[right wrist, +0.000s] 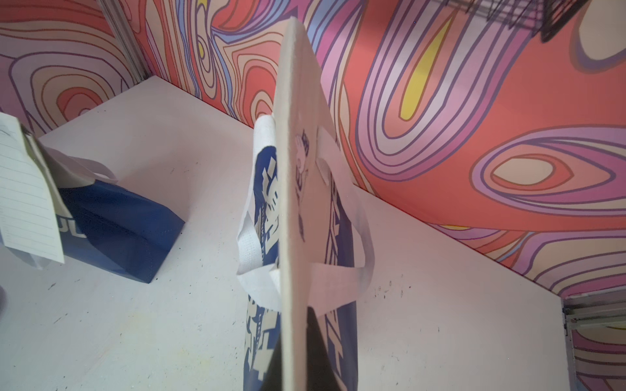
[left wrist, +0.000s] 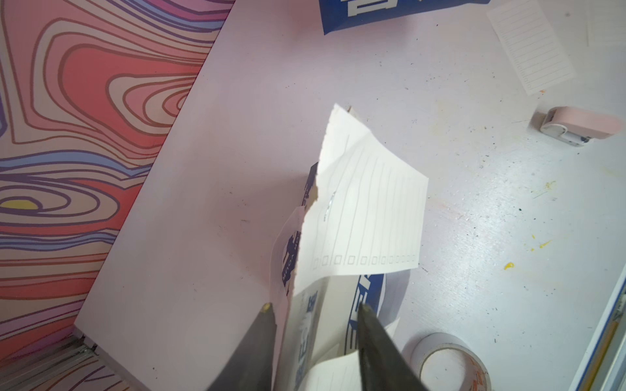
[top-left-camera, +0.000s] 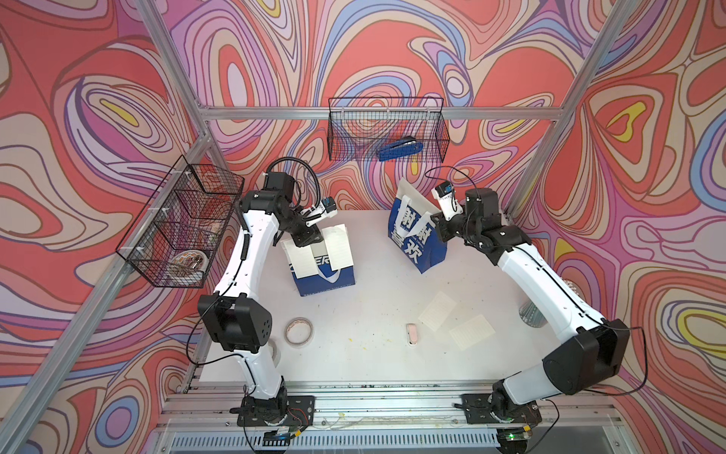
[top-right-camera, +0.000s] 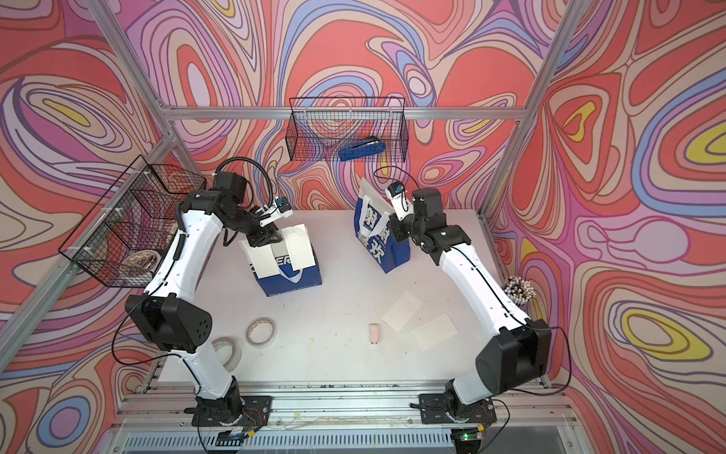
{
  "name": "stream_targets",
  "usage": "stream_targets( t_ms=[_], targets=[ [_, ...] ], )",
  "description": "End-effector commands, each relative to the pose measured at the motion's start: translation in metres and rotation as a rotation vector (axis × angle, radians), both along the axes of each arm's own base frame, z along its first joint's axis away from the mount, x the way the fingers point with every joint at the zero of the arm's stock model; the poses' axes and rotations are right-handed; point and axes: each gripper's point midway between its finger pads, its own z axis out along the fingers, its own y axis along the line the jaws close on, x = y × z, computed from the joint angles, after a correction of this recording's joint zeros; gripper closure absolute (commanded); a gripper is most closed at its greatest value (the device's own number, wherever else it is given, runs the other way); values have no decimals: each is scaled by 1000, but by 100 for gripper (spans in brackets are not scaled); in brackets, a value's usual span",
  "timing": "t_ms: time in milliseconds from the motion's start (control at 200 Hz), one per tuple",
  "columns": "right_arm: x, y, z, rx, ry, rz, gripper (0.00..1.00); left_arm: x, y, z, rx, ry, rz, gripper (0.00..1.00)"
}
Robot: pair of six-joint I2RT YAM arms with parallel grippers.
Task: Staple the receipts to the bags
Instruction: Move the takeout bag to the center of the board, then place the takeout bag at the center of the board.
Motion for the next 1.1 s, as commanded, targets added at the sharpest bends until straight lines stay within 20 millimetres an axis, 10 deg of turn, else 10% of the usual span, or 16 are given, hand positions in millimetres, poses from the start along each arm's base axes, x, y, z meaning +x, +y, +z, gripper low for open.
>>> stream_targets(
  t_ms=[0,215,561,1097],
  targets=[
    [-13,8,51,69,-136,61,100,-11,-12,-2,-53,62,-89,99],
    [-30,12,66,95,-161,109,100,5,-16,-4,-71,64,-97,100],
    [-54,17,67,68,-163,202,100,58,-38,47,-166,-230,-141,100],
    [-142,70,28,166,-19,732,100,125,-70,34,-214,-360,-144,100]
  ],
)
